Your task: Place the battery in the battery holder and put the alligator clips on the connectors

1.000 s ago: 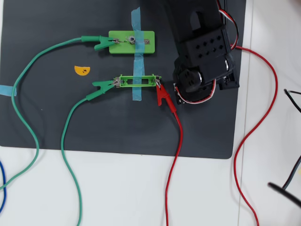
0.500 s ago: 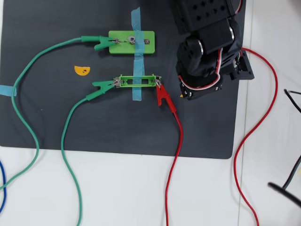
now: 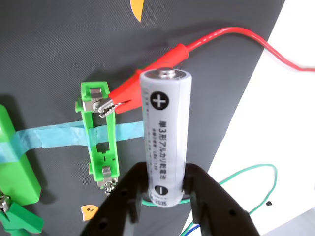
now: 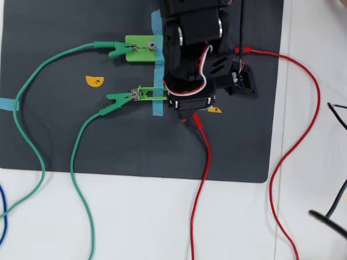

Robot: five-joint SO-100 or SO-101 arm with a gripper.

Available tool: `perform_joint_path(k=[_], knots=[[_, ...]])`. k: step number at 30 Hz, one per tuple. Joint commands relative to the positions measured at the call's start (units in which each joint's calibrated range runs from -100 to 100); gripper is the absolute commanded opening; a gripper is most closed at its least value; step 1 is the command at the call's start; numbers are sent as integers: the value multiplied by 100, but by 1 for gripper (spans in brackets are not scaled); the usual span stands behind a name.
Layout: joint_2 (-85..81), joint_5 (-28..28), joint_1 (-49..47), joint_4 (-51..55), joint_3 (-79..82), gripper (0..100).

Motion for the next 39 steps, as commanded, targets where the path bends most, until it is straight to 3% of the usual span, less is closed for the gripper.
perform_joint_path(k=[1, 19, 39], knots=[[-349, 59, 361, -76, 56, 1], [-375, 210, 1421, -85, 556, 1], [-375, 169, 997, -85, 837, 1]])
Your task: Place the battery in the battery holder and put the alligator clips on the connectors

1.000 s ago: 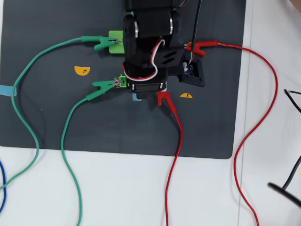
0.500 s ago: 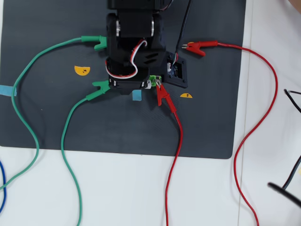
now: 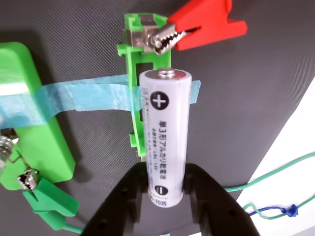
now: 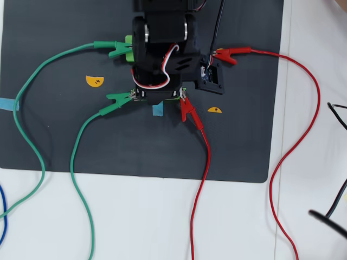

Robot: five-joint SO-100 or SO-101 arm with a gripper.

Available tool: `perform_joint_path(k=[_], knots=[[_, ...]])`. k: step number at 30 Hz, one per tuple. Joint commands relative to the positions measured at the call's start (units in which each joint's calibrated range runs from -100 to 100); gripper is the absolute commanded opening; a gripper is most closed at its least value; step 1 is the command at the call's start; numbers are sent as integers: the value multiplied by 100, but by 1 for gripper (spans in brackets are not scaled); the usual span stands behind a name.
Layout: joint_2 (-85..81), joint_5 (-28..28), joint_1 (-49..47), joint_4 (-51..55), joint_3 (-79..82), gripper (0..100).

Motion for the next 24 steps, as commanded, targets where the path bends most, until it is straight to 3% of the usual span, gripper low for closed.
perform_joint_path(k=[1, 24], knots=[[-241, -23, 23, -68, -43, 1], [-138, -28, -17, -119, -69, 1]])
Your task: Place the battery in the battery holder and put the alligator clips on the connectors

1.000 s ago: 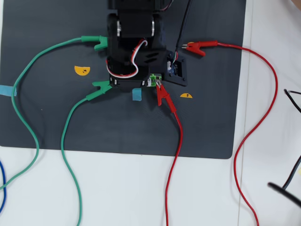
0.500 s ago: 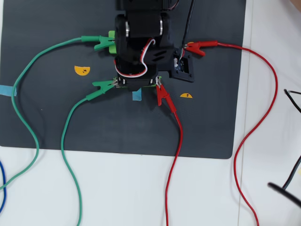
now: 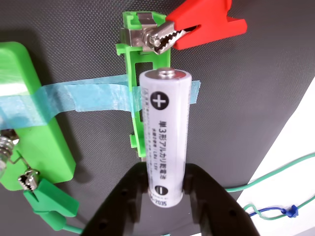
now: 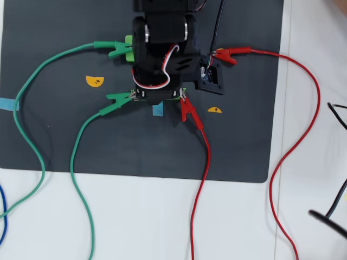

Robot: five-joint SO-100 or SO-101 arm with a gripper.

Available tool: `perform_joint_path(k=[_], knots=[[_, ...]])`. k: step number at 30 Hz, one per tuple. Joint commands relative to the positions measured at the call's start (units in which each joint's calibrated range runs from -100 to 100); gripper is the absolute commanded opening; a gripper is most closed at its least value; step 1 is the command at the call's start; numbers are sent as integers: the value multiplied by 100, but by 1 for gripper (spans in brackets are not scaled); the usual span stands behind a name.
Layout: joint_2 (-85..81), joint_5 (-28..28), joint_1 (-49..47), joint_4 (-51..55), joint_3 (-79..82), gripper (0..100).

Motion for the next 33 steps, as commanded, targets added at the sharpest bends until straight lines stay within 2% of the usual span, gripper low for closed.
perform_joint_path(k=[1, 33], knots=[[-138, -28, -17, -205, -34, 1], [346, -28, 33, -343, -113, 1]])
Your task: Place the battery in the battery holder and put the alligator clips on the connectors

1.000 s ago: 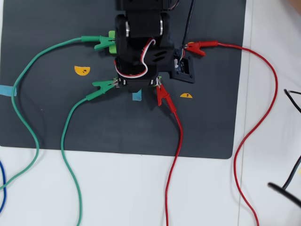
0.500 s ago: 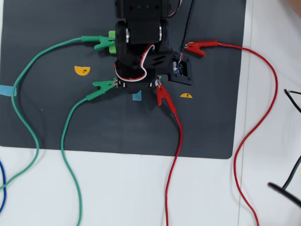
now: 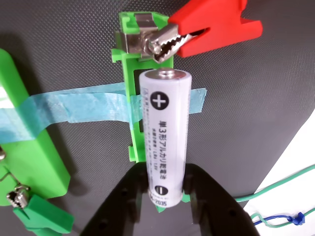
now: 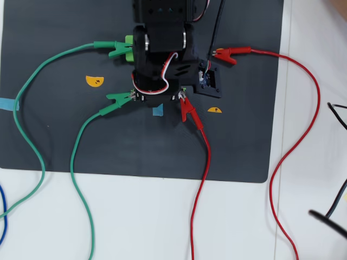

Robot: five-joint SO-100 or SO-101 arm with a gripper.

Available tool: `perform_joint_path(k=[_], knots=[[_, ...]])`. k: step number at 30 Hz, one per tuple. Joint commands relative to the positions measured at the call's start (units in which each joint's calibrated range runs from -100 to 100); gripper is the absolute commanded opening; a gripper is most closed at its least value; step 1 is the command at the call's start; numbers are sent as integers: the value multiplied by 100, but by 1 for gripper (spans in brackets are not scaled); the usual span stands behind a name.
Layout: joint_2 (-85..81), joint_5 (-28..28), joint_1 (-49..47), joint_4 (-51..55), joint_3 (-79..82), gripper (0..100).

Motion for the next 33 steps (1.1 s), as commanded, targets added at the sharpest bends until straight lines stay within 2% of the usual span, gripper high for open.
perform_joint_path(k=[1, 33], knots=[[-23, -28, 33, -60, -113, 1], [198, -28, 154, -249, -113, 1]])
